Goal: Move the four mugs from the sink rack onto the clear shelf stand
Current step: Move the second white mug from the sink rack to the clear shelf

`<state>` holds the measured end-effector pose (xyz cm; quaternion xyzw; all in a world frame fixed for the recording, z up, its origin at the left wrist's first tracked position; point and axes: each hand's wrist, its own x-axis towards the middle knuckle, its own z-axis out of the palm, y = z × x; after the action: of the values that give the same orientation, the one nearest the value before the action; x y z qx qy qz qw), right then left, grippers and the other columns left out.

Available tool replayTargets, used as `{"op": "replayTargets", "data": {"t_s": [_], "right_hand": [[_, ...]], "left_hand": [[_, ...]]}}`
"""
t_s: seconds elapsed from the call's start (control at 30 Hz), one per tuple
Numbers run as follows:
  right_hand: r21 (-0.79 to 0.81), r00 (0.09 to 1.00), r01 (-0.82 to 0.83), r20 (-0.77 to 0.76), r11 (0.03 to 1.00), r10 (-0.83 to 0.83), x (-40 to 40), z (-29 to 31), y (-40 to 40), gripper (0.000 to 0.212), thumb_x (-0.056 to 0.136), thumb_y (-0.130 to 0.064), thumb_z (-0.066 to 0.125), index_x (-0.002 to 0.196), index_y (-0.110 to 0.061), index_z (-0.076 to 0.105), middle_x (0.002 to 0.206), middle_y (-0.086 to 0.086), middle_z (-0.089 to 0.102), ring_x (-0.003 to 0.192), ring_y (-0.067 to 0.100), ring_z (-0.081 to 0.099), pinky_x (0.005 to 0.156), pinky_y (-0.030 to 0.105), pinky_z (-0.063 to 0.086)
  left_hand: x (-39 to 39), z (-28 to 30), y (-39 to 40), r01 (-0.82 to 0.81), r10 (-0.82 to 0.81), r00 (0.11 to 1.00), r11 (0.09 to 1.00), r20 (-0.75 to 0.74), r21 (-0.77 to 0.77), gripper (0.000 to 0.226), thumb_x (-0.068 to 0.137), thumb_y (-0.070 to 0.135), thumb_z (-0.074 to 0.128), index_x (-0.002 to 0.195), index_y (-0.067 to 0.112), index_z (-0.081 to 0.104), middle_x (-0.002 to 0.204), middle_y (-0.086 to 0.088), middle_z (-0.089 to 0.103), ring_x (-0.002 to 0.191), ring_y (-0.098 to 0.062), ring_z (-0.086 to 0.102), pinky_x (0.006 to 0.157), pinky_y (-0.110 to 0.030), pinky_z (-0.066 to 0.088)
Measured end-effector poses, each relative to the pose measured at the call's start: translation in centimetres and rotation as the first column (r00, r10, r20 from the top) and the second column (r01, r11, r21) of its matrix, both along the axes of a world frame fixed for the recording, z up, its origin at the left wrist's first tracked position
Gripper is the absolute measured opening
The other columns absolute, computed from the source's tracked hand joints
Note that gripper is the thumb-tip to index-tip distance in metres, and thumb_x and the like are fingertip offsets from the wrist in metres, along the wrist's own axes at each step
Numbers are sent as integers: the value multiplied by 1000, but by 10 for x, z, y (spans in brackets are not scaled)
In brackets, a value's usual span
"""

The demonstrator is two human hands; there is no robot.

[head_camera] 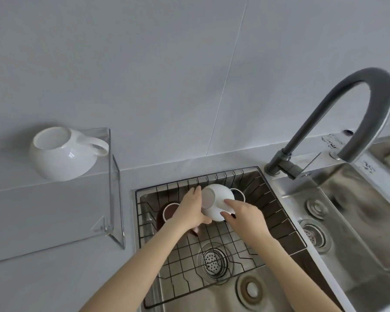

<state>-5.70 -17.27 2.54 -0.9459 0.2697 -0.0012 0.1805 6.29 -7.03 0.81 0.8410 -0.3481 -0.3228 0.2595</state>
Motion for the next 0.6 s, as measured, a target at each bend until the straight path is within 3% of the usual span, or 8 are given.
{"op": "replayTargets", "data": {"t_s": [0.07, 0.13, 0.2, 0.27, 0.37, 0.43, 0.5, 0.6], "right_hand": [[-118, 999, -36, 8, 992, 37, 5, -8, 0, 24, 87, -24, 57, 107, -10, 60, 92, 7, 72, 78, 25, 66, 61, 33, 48], [-240, 997, -76, 12, 968, 81, 7, -13, -2, 15, 71, -19, 77, 77, -11, 66, 57, 0, 67, 46, 17, 60, 36, 18, 26], [-321, 996, -91, -25, 943, 88, 8, -13, -2, 29, 49, -20, 89, 59, -15, 62, 38, -3, 56, 28, 11, 48, 39, 9, -1], [-350, 996, -79, -70, 934, 58, 9, -14, 0, 36, 38, -26, 92, 55, -18, 61, 35, -3, 54, 26, 7, 46, 37, 11, -3], [-324, 988, -77, -150, 943, 29, 12, -12, 5, 50, 18, -27, 93, 53, -18, 58, 38, -4, 55, 29, 6, 49, 34, 13, 10], [-304, 985, -89, -169, 948, 38, 11, -5, 3, 37, 42, -15, 87, 64, -12, 58, 54, 0, 64, 43, 13, 57, 36, 17, 16], [-192, 994, -34, -106, 981, 13, 10, -1, -3, 8, 79, -8, 59, 84, -9, 53, 80, 8, 67, 68, 24, 60, 47, 24, 30], [1, 992, 61, 111, 998, -60, 2, 24, -2, 14, 88, -17, 52, 94, -6, 60, 82, 16, 70, 75, 34, 61, 61, 36, 47]], "left_hand": [[4, -7, -5, -5, 5, 1000, 1000, -8, 12, 97, 71, 20, 73, 144, 6, 10, 152, -16, 22, 140, -29, 23, 113, -37, 23], [5, -14, -7, -21, 21, 1000, 1000, -10, -14, 84, 69, 20, 73, 138, 8, 26, 142, -15, 40, 128, -28, 40, 105, -39, 36], [5, -17, -9, -40, 40, 999, 998, 0, -41, 72, 68, 21, 72, 129, 10, 37, 130, -12, 51, 115, -27, 50, 95, -40, 45], [5, -19, -10, -46, 47, 999, 997, 18, -56, 66, 70, 21, 71, 127, 11, 39, 126, -11, 54, 111, -27, 52, 92, -41, 47], [5, -18, -9, -42, 43, 999, 996, 20, -78, 64, 70, 23, 71, 126, 11, 41, 124, -10, 55, 110, -26, 54, 92, -41, 48], [5, -17, -7, -47, 47, 999, 993, 2, -107, 62, 69, 23, 71, 123, 12, 43, 122, -9, 57, 107, -25, 55, 90, -40, 49], [5, -10, -1, -71, 70, 997, 985, -17, -155, 61, 67, 25, 73, 121, 15, 47, 117, -7, 60, 105, -23, 56, 89, -39, 48], [5, 12, 8, -108, 117, 993, 956, 17, -274, 68, 64, 26, 76, 125, 22, 48, 119, -2, 60, 111, -21, 55, 93, -34, 45]]}}
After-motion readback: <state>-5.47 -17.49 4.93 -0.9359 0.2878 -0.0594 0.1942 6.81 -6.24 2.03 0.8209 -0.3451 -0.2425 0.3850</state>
